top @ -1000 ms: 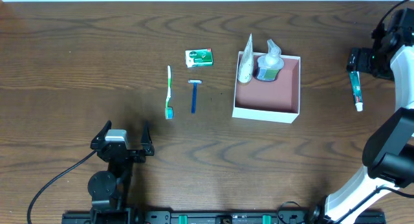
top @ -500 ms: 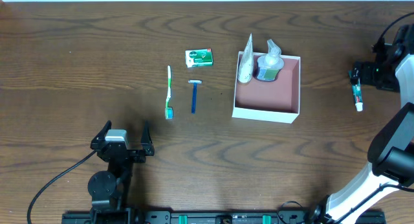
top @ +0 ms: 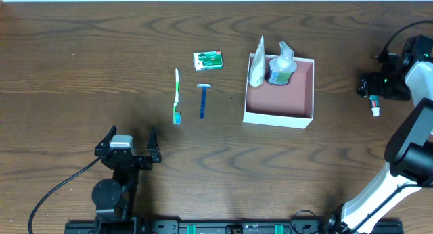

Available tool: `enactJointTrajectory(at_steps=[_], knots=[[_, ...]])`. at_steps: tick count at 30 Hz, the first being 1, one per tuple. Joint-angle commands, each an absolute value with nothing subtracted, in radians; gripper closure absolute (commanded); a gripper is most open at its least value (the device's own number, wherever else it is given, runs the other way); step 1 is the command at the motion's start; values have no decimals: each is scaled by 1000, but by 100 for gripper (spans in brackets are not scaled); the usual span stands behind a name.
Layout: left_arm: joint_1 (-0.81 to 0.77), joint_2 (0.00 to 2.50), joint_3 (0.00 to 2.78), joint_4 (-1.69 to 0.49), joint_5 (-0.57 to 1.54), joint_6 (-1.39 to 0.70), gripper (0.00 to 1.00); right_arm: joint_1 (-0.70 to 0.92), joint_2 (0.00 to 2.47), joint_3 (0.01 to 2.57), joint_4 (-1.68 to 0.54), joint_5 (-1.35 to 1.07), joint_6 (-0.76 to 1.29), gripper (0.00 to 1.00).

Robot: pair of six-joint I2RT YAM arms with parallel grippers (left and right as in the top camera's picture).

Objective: Pack container
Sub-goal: 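Move the right gripper to the teal toothpaste tube and grasp it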

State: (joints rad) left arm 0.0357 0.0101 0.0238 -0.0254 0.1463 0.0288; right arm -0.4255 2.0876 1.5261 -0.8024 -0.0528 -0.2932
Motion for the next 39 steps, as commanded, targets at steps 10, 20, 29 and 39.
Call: enactJointTrajectory(at_steps=[10, 20, 29, 39], knots=[[32, 4, 4, -51, 149, 28, 2, -432, 2140, 1518, -796, -49, -330, 23], [32, 4, 4, -51, 149, 28, 2, -435, 2145, 1516, -798, -49, -330, 34], [32, 4, 4, -51, 149, 28, 2, -445, 2156, 1507, -799, -50, -330, 36], [32, 4, 4, -51, 149, 28, 2, -446, 2156, 1510, -795, -51, -306, 80]])
